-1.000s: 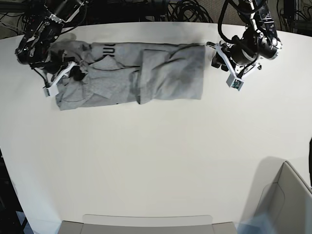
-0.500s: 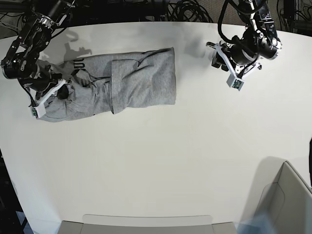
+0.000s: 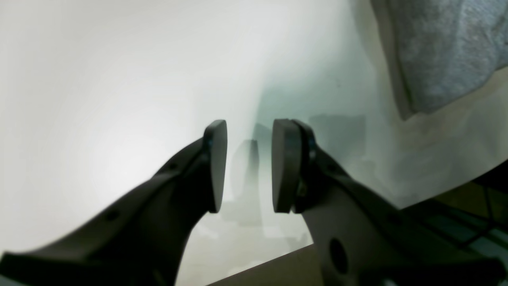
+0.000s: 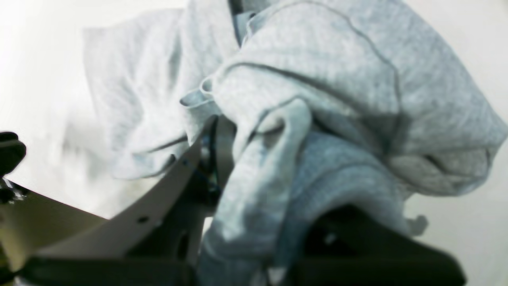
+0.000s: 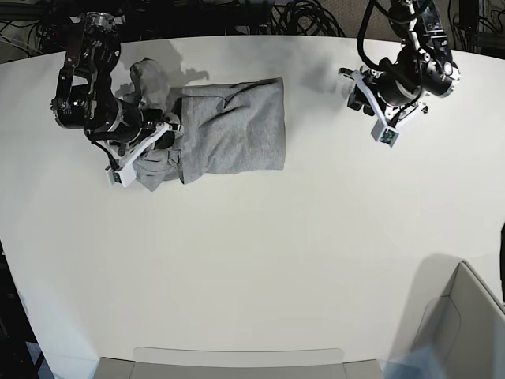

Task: Fold the T-shirt properly
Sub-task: 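Fold the strip end with the right gripper toward the left gripper, then press and tuck the folded bundle with the right gripper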

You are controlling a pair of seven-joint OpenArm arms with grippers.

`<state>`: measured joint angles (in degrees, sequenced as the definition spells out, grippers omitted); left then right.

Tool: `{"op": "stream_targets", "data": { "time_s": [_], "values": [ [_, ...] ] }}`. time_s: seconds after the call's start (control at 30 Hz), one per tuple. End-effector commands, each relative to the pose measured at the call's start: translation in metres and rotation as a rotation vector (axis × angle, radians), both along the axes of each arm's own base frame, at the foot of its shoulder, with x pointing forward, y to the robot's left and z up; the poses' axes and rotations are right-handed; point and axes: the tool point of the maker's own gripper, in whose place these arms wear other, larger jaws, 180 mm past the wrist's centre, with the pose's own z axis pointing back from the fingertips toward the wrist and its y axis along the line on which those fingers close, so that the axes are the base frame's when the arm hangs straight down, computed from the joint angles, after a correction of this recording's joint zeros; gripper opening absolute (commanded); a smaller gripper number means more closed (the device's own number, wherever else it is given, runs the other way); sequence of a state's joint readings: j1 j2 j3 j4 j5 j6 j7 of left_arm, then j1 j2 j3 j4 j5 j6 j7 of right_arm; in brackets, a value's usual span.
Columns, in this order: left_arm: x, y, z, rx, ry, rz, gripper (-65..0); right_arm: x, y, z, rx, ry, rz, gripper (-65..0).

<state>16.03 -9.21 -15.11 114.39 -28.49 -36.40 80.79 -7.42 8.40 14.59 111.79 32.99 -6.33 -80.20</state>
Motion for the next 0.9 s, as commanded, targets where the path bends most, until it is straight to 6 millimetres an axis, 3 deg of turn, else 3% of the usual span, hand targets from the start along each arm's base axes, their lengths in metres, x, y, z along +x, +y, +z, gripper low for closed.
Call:
{"op": "stream_targets", "data": {
  "time_s": [0.0,0.53,0.87],
  "values": [
    [0.005,-0.001,0.007,-0.006,-0.033,-0.005,-45.9,0.008,0.004,0.012,0.014,-0.035,0.003,-65.0],
    [0.005,-0.001,0.007,-0.006,-0.033,-0.007,-45.9,0.0,0.07,0.009,0.115,0.105,-0.004,-65.0],
    [0.005,-0.001,0.007,-0.005,-0.033,-0.009,-45.9,0.003,0.083,-0.029,0.09,0.266,-0.009,-65.0]
  ]
}}
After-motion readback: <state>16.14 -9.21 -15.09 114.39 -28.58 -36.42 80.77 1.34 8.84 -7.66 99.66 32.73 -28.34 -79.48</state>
